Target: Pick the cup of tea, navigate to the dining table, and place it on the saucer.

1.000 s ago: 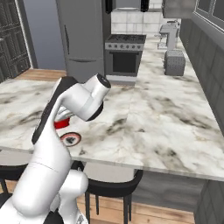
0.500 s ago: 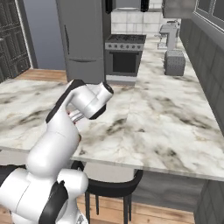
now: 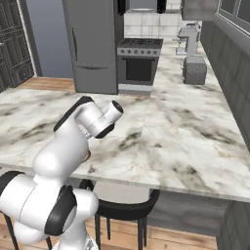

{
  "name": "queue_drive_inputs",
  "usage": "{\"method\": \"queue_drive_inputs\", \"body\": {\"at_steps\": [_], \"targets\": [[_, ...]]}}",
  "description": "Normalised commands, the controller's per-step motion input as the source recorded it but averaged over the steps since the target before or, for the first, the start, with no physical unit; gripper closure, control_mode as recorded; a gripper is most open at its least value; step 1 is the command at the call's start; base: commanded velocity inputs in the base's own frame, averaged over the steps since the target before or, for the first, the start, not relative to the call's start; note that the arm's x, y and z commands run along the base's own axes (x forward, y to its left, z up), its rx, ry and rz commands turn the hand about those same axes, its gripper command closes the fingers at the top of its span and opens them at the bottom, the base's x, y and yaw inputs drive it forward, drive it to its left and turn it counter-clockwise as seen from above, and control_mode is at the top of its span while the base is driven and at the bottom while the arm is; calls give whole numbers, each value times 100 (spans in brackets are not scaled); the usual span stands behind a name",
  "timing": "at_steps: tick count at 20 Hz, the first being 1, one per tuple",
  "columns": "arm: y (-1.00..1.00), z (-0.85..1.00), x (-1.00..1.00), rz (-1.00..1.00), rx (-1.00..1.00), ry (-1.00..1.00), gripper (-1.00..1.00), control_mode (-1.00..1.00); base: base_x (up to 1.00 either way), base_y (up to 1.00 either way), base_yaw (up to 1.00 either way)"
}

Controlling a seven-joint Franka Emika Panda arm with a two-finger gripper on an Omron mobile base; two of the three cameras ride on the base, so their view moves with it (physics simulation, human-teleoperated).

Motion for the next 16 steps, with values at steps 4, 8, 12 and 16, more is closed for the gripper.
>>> {"method": "queue_drive_inputs", "body": {"at_steps": [4, 8, 12, 16], "targets": [[1, -26, 34, 0, 0, -6, 100, -100, 0, 0, 0], [0, -21, 38, 0, 0, -9, 100, -100, 0, 0, 0], [10, -11, 23, 0, 0, -12, 100, -100, 0, 0, 0], [14, -8, 2, 0, 0, -9, 100, -100, 0, 0, 0]]}}
